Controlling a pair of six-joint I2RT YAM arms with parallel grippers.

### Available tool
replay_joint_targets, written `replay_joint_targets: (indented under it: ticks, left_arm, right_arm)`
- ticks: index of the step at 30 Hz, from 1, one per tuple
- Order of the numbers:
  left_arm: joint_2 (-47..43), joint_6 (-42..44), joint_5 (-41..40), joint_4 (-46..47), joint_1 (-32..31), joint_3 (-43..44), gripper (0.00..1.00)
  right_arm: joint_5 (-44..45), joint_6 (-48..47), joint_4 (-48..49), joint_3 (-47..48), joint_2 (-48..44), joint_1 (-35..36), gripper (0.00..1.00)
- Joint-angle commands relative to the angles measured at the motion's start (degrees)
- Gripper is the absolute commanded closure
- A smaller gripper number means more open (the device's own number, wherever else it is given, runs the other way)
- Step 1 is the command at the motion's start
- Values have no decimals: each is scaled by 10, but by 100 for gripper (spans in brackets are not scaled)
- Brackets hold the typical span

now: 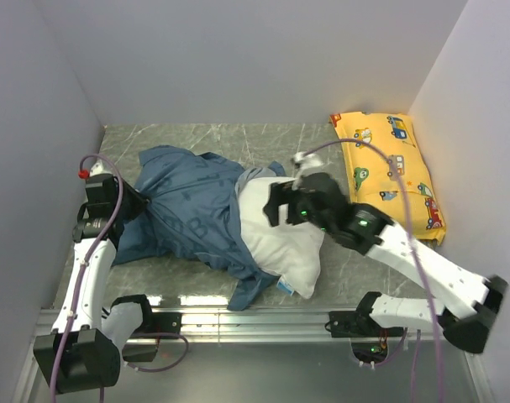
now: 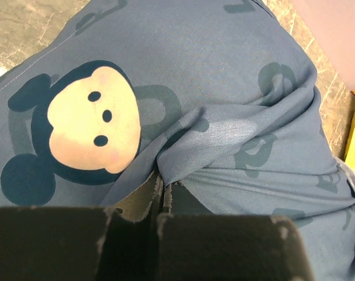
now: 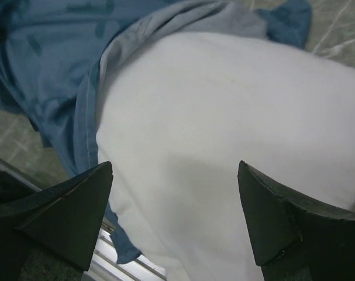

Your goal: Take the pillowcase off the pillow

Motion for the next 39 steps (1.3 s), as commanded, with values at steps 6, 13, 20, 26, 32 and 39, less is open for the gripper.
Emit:
replay_joint_targets:
  ticks: [6, 13, 20, 26, 32, 39]
  left_arm:
    - [8, 40, -4, 1, -8, 15, 98]
    - [49, 87, -14, -18, -56, 87, 80]
    - [62, 102, -33, -41, -129, 159, 28]
    - [8, 69, -46, -90, -165, 143, 19]
    - [-83, -3, -55, -100, -190, 62, 18]
    - [-158, -89, -55, -109, -201, -4, 18]
  right_arm:
    - [63, -45, 16, -7, 130, 70, 2]
    - [64, -27, 17, 2, 175, 81, 15]
    - [-150, -19, 48, 62, 209, 11, 96]
    - [-325, 70, 161, 29, 214, -95, 100]
    - [-425, 202, 315, -43, 236, -179, 100]
    - [-468, 299, 425, -73, 276, -215, 100]
